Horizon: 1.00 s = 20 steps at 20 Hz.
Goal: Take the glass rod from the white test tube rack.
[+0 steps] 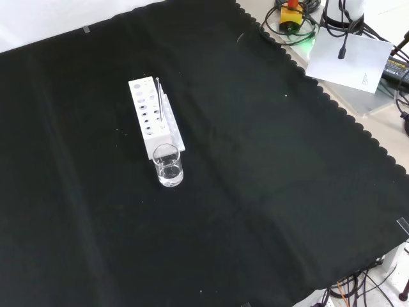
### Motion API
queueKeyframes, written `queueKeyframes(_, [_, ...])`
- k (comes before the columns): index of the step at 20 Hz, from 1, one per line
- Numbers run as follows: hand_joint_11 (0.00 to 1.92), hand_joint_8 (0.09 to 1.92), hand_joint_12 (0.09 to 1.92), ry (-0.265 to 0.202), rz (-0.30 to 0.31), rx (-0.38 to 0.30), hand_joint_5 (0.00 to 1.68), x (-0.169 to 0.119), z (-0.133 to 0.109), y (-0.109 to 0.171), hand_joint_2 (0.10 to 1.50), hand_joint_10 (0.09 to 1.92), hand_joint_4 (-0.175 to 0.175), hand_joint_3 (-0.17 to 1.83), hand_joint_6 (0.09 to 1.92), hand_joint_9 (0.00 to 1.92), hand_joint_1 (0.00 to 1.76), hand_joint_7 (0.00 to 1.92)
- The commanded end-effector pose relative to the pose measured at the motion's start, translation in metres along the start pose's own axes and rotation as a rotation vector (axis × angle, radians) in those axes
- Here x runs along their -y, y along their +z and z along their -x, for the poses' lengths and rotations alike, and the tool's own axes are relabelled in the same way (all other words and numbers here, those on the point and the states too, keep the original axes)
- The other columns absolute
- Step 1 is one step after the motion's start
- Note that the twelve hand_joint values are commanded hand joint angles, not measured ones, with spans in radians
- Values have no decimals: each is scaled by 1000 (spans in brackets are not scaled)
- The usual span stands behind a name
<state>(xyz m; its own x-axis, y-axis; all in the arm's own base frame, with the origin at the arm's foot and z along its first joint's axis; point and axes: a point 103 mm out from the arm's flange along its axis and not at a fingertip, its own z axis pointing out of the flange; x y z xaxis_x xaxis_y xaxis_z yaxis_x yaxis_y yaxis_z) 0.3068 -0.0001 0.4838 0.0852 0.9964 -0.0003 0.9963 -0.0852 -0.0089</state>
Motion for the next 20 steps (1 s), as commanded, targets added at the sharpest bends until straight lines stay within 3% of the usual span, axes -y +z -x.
queueKeyframes(1, [295, 629, 1096, 0, 7, 8, 89, -1, 0, 0, 1156, 87, -175, -68, 246, 606, 728, 105])
queueKeyframes(3, [67, 592, 1159, 0, 3, 22, 70, -3, -7, 1, 1205, 87, -175, -54, 128, 423, 565, 23])
queueKeyframes(5, [13, 583, 1172, 0, 0, 27, 68, -4, -10, 2, 1217, 87, -175, -52, 95, 376, 526, 4])
queueKeyframes(11, [0, 581, 1171, -4, -3, 20, 72, -8, -7, 1, 1221, 87, -175, -52, 87, 361, 515, 0])
queueKeyframes(13, [0, 582, 1169, -28, 2, 15, 73, -13, -6, 1, 1221, 87, -175, -53, 87, 361, 515, 0])
queueKeyframes(20, [0, 609, 1188, -57, 0, 14, 83, -47, -12, 7, 1223, 87, -175, -58, 87, 371, 513, 0])
